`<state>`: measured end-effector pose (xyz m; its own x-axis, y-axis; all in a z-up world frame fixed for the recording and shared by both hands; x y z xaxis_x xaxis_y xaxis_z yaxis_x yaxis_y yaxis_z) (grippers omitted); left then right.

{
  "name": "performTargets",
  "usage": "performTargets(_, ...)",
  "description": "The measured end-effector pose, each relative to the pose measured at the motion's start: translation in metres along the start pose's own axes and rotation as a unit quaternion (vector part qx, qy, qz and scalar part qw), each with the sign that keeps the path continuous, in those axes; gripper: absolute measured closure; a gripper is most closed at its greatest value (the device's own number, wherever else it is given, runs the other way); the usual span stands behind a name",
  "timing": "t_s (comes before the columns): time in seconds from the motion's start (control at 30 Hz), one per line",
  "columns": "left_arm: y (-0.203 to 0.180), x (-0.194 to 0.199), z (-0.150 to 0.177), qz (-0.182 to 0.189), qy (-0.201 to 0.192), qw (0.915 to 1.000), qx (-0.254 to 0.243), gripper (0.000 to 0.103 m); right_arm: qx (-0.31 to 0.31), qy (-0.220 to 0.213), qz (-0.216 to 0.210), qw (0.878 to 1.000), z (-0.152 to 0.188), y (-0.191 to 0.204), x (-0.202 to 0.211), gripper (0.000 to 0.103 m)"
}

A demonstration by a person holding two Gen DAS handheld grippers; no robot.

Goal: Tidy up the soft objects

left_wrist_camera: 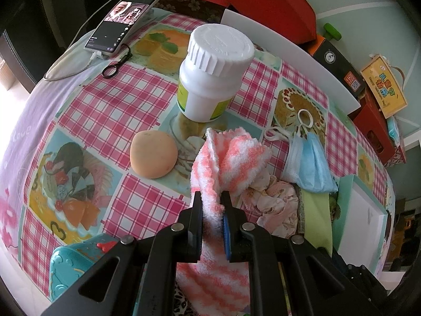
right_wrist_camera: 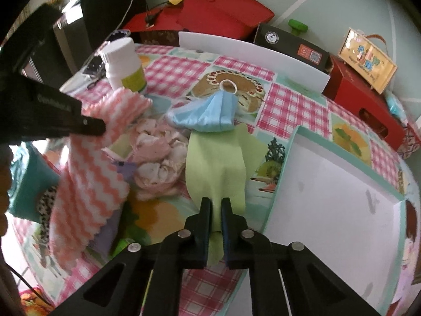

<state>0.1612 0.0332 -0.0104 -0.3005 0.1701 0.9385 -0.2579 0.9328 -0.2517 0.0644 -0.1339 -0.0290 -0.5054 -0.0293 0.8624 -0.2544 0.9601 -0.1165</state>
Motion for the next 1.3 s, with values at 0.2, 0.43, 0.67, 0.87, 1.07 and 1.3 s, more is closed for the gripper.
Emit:
performTargets(0.2, -0.001, 0.004, 0.000, 0.003, -0.005, 1.0000, -0.004, 0.091, -0.040, -0.054, -0.051, 0.996, -0.010, -0.013, 0.020, 0.097)
performTargets(0.43, -0.005, 0.012, -0.001, 0.011, -0.022, 0.9996, -0.014, 0.091, -0.066, -0.097, -0.087, 0.989, -0.018, -0.021, 0.039, 0.097)
performTargets(0.67, -0.007, 0.018, -0.003, 0.020, -0.032, 0.9992, -0.016, 0.091, -0.074, -0.094, -0.084, 0.989, -0.016, -0.027, 0.039, 0.097)
performTargets(0.87, -0.008, 0.034, -0.003, 0.047, -0.049, 0.9975, -0.018, 0.091, -0.076, -0.122, -0.098, 0.985, -0.019, -0.028, 0.057, 0.097)
performTargets(1.07, -0.012, 0.039, -0.003, 0.046, -0.053, 0.9972, -0.025, 0.091, -0.061, -0.096, -0.068, 0.991, -0.018, -0.024, 0.046, 0.093)
performTargets(1.3, -0.009, 0.032, -0.002, 0.038, -0.041, 0.9982, -0.021, 0.091, -0.025, -0.019, -0.036, 0.999, -0.009, -0.002, 0.006, 0.049)
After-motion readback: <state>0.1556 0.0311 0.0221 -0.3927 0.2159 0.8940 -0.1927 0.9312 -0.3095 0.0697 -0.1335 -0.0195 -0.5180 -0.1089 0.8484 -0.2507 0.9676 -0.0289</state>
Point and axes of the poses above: each gripper's, at about its wrist camera, not at the fingertips, and x roughly against the way its jaws point, y to its left, z to its underside, the point moved 2 cm from there along -x, roughly the way its jaws point, and after that the axes turned 8 degrees about x, right-handed, at the moved point
